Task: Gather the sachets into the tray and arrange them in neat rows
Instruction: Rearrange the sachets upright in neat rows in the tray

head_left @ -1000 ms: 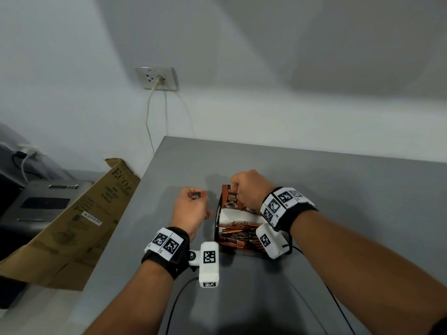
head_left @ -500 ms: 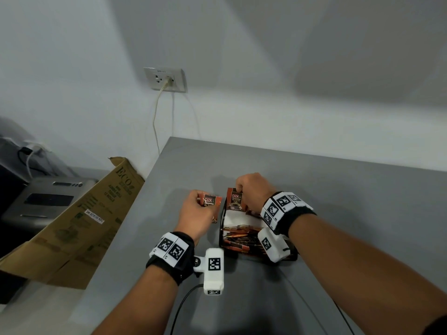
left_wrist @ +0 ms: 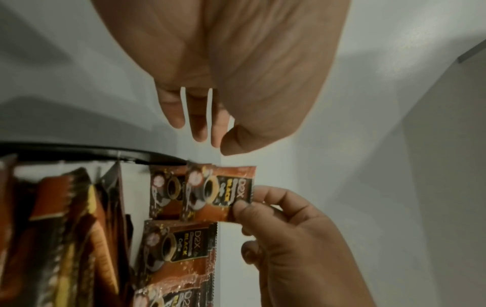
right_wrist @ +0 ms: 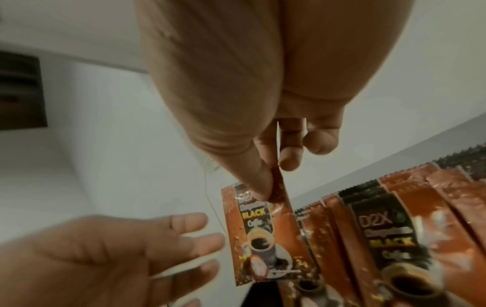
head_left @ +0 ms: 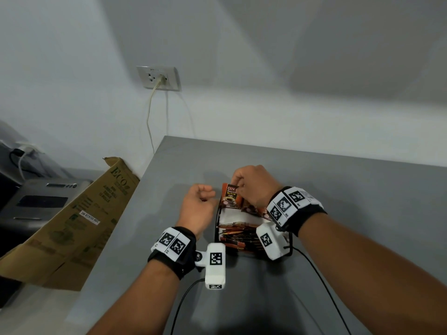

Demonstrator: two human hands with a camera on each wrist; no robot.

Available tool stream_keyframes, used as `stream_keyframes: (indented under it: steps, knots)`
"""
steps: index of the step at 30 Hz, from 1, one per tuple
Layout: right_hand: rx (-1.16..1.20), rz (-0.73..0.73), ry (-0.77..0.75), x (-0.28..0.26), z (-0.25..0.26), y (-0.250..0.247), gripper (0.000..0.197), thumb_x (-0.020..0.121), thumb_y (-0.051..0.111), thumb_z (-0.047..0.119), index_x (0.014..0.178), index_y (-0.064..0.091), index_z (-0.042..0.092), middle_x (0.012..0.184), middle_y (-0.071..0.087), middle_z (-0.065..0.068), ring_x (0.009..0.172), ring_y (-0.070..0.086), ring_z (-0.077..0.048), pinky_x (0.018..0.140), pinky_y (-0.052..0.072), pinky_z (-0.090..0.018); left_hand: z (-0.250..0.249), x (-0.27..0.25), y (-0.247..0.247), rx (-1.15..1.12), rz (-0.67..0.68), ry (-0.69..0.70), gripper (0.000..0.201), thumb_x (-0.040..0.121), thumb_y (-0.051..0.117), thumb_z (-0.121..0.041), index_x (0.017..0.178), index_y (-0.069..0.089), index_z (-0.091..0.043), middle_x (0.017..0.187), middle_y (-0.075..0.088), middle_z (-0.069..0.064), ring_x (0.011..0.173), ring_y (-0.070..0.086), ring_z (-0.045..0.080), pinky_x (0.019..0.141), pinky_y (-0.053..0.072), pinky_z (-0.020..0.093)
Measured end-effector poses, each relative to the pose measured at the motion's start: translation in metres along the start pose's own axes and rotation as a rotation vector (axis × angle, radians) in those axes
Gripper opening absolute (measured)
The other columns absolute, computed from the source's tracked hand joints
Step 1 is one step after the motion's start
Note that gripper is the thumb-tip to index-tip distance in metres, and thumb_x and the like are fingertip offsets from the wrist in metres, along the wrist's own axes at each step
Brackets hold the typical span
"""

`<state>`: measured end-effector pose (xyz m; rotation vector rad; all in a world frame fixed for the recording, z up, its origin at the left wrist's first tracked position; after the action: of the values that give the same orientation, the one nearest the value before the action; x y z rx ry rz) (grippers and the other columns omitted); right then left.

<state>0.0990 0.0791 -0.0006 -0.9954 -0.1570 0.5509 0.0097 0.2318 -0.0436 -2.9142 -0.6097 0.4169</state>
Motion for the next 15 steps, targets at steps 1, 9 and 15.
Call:
stream_keyframes:
  steps: [1,9,15]
  knots:
    - [-0.033,0.010,0.007,0.001,-0.002,0.003,0.021,0.087,0.062,0.003,0.088,0.070,0.022,0.090,0.071,0.001,0.080,0.068,-0.016,0.078,0.059,-0.036,0.002,0.001,-0.003,0.009,-0.013,-0.006,0.028,0.087,0.064,0.000,0.097,0.056,-0.025,0.104,0.068,0.002,0.092,0.063,0.014,0.076,0.047,0.024]
    - [-0.131,0.103,0.037,0.009,0.000,0.027,0.028,0.084,0.052,-0.009,0.083,0.061,0.018,0.088,0.065,-0.006,0.077,0.067,-0.024,0.064,0.053,-0.028,0.013,0.001,-0.014,0.013,-0.021,-0.027,0.026,0.087,0.061,0.001,0.097,0.059,-0.023,0.099,0.066,0.002,0.084,0.059,0.015,0.077,0.045,0.029]
    - [-0.174,0.111,0.041,0.013,-0.002,0.028,0.023,0.088,0.056,-0.007,0.094,0.064,0.014,0.092,0.066,-0.007,0.081,0.068,-0.024,0.063,0.052,-0.029,0.020,0.001,-0.017,0.036,-0.006,-0.030,0.020,0.089,0.062,-0.001,0.094,0.062,-0.021,0.097,0.067,0.004,0.085,0.061,0.017,0.076,0.046,0.028]
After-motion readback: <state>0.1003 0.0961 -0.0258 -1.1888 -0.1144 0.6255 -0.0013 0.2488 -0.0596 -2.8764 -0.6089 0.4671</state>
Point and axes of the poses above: each hand's wrist, its own x-axis towards the middle knuckle, its own y-axis out of the palm, z = x × y, the point moved 1 cm from there along x, towards the middle knuckle
